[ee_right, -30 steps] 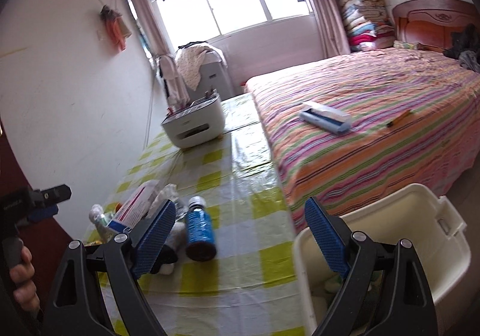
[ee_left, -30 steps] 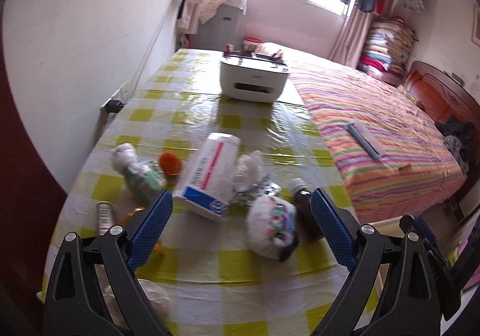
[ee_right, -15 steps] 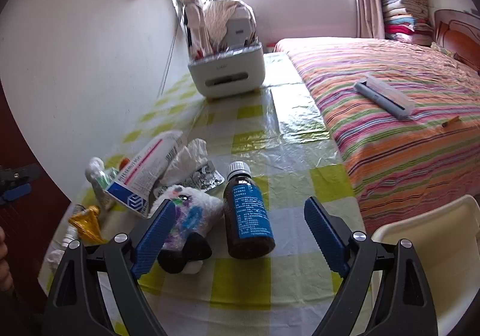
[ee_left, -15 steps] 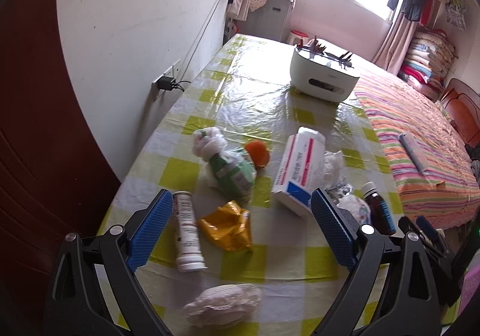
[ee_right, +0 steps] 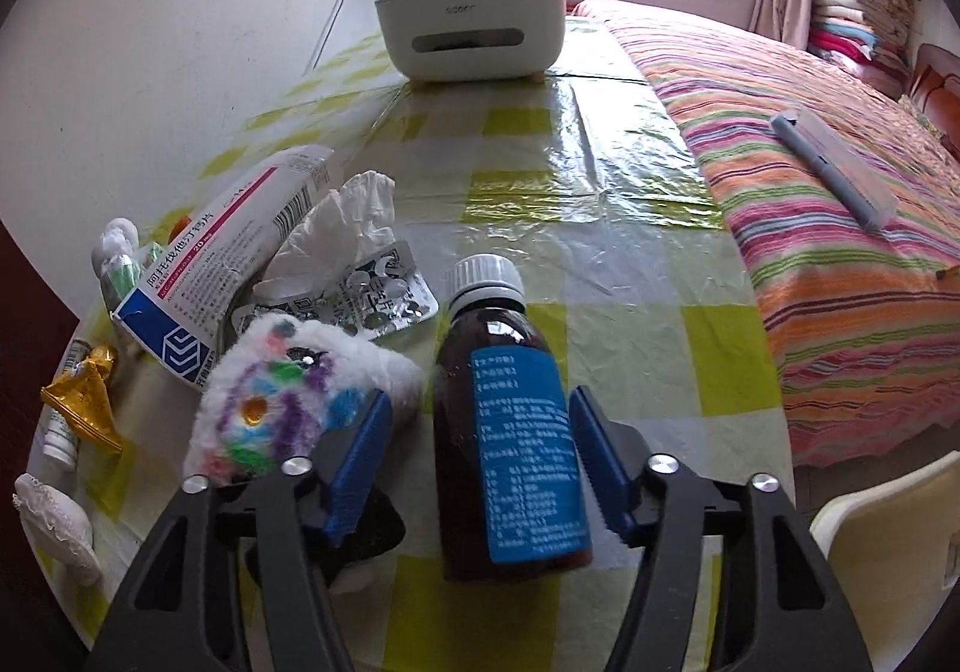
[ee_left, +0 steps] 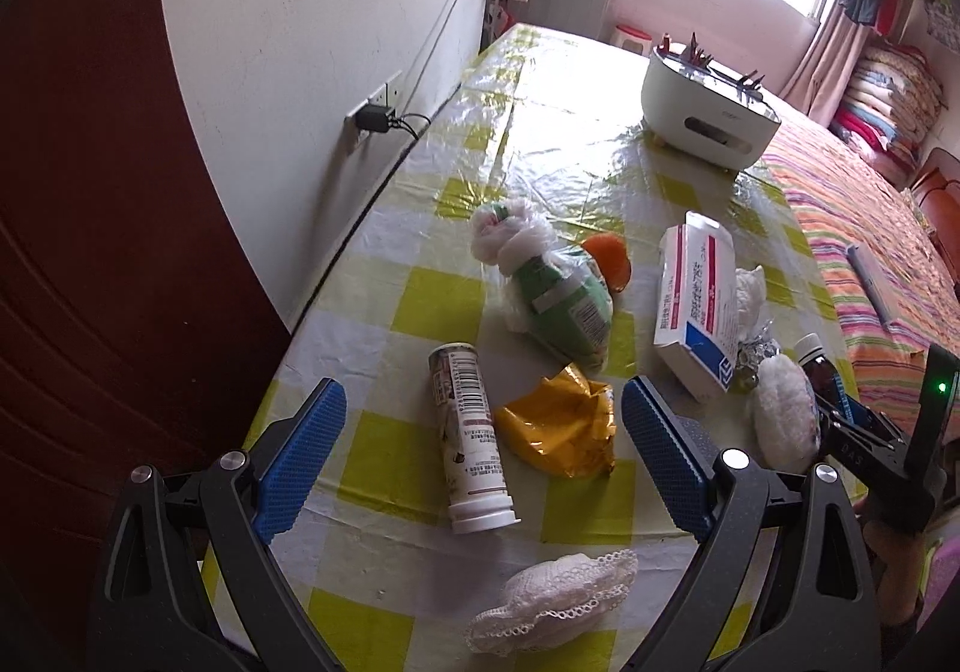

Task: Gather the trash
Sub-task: 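Grasp the brown medicine bottle with the right tool while the left tool approaches the white tube, then close the left tool on the white cylindrical tube and lift it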

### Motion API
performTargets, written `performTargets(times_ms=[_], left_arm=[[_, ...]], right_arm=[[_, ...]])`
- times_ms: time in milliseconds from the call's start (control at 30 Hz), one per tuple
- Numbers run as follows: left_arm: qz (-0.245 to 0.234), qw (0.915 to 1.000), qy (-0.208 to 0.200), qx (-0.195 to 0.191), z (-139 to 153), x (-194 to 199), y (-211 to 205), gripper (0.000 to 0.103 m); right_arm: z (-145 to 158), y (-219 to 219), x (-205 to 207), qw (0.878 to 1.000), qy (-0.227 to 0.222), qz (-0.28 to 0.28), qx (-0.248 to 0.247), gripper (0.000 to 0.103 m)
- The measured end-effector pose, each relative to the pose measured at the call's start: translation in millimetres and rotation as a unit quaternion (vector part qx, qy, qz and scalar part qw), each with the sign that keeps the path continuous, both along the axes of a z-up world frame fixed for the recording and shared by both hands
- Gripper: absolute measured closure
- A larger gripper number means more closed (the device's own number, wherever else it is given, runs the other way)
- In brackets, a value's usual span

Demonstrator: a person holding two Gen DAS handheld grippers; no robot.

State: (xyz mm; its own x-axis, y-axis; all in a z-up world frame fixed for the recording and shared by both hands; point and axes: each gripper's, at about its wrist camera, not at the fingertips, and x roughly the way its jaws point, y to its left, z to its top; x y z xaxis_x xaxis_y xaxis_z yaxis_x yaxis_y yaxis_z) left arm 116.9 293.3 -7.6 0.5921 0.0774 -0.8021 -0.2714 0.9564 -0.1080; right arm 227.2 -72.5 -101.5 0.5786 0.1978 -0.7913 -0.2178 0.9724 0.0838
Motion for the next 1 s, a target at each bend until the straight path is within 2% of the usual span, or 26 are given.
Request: performTargets(times_ms=[67, 100, 267, 433, 533, 567, 667, 800, 833, 867, 900, 1000], left_arm=[[0.005, 0.9998, 0.016, -0.002, -8, 5, 5, 0.011], [0.009, 0.9996, 0.026, -0.006, -13, 8, 8, 0.011], [0.034, 0.9969, 0.061, -0.036, -37, 19, 25, 0.011], [0.067, 0.9929, 0.086, -0.048, -53, 26, 38, 0.013], [0.072, 0.9915, 0.101, -0.042, -61, 32, 38, 0.014], [0.069, 0.9912, 0.107, -0.037, -64, 35, 36, 0.016], [0.06, 0.9892, 0.127, -0.041, -75, 41, 33, 0.036], [0.053, 0.9907, 0.125, 0.0, -76, 42, 24, 0.048], [0.052, 0.9911, 0.123, 0.003, -76, 41, 24, 0.061], [0.051, 0.9915, 0.119, 0.005, -75, 41, 23, 0.067], [0.052, 0.9916, 0.118, 0.001, -75, 40, 23, 0.07], [0.055, 0.9925, 0.108, -0.015, -73, 40, 25, 0.072]], right_arm=[[-6, 3, 7, 1.0, 0.01, 0.008, -0.008, 0.061], [-6, 4, 8, 1.0, 0.005, 0.011, -0.012, 0.062], [-6, 4, 10, 1.0, 0.006, 0.015, -0.01, 0.062], [-1, 0, 4, 1.0, -0.001, 0.014, 0.008, 0.062], [9, -2, -3, 0.999, -0.018, 0.018, 0.025, 0.062], [12, -2, -5, 0.999, -0.022, 0.019, 0.028, 0.062], [21, -5, -10, 0.998, -0.032, 0.022, 0.046, 0.062], [27, -9, -14, 0.997, -0.04, 0.023, 0.067, 0.062], [29, -11, -16, 0.996, -0.042, 0.021, 0.074, 0.062], [30, -12, -17, 0.996, -0.044, 0.02, 0.078, 0.062], [32, -13, -19, 0.995, -0.045, 0.019, 0.081, 0.062], [36, -16, -23, 0.994, -0.054, 0.015, 0.09, 0.062]])
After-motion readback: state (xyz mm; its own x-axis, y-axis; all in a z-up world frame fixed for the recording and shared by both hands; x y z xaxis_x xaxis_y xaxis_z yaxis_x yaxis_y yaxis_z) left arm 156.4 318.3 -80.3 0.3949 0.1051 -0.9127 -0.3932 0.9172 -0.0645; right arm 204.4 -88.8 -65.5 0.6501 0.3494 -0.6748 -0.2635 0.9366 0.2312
